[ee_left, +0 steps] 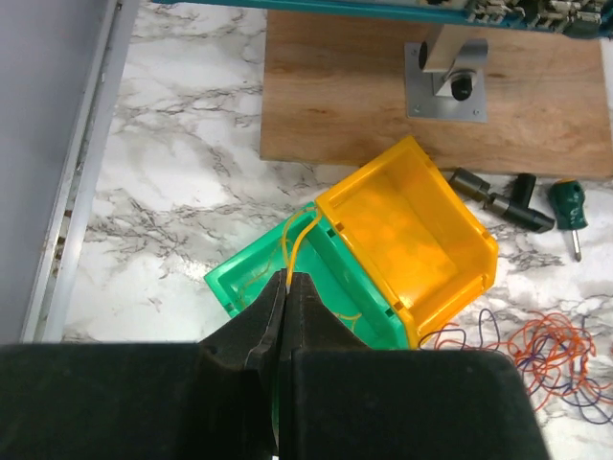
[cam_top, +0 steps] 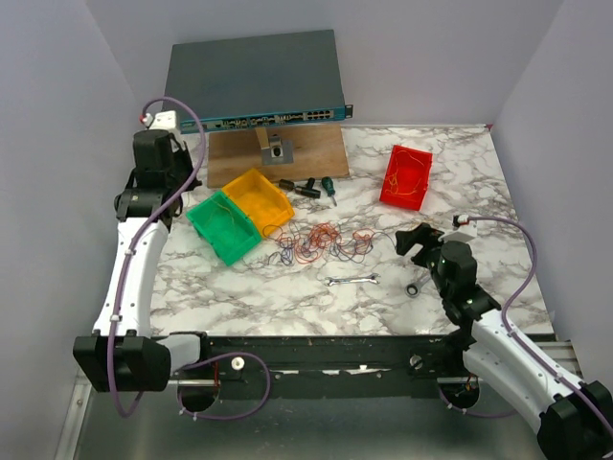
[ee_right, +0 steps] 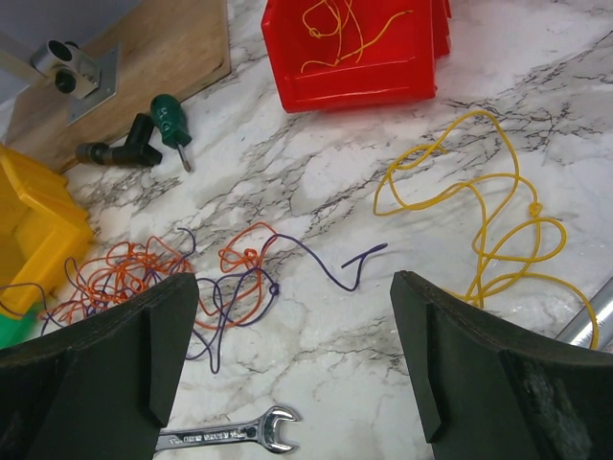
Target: Untangle the cables
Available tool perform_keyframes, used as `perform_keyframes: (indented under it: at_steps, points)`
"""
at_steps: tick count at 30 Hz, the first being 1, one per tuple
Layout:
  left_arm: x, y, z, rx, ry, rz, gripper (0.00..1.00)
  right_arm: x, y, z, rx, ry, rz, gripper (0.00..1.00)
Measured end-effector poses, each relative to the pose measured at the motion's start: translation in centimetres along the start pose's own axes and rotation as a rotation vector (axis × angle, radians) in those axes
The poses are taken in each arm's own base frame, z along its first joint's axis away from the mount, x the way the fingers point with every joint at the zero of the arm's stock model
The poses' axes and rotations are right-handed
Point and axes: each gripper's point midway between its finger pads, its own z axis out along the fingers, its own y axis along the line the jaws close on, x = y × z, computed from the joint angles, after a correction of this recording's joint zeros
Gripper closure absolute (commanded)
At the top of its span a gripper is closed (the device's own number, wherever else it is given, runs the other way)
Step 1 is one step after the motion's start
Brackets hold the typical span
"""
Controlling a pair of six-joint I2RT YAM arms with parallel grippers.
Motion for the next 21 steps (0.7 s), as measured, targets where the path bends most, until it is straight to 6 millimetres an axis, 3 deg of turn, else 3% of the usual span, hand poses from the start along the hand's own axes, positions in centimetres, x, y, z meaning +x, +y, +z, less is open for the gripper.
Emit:
perform_keyframes:
  at_steps: [3,8,13,21]
  points:
    - [1.1,-1.7,1.0,0.004,0.033,0.057,1.0,0.1,0.0,0.0,0.002,0.003,-0.001,0.11]
    - [3.9,-4.1,4.5,-0.023,0.169,0.149,1.0,0.1,-0.1,0.0,0.0,-0.001,0.0,0.11]
    - [5.7,-2.4,7.1,-0.186,0.287,0.151,1.0,-0.2,0.0,-0.2,-0.008,-0.013,0.005,0.11]
    - [6.0,0.0,5.6,-0.409,0.314,-0.031,1.0,-0.2,0.0,-0.3,-0.008,-0.015,0.005,0.11]
